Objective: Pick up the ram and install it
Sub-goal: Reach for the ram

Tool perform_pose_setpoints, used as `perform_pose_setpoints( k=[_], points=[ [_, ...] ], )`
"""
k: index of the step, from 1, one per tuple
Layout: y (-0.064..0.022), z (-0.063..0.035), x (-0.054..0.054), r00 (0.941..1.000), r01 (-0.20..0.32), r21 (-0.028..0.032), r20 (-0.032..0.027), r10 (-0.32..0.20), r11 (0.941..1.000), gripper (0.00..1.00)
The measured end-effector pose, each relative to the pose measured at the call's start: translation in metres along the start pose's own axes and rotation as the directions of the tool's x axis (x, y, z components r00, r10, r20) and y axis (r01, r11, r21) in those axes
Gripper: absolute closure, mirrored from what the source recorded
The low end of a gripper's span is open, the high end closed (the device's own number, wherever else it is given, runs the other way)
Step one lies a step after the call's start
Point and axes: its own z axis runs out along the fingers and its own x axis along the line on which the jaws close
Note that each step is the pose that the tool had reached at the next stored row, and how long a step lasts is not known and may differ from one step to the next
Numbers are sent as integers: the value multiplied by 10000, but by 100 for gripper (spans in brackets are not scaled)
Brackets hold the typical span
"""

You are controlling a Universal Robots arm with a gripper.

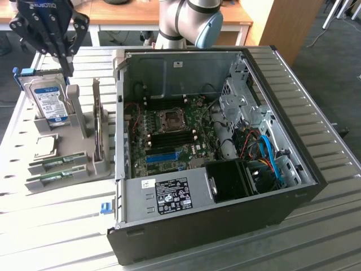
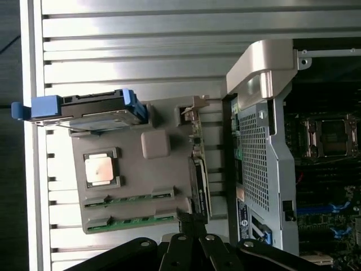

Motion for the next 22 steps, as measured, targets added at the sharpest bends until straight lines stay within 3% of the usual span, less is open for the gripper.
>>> perform_pose_setpoints(
  k=[22],
  points=[
    [-29,9,359,10000,-1,20,-22,1,10000,89]
  ],
)
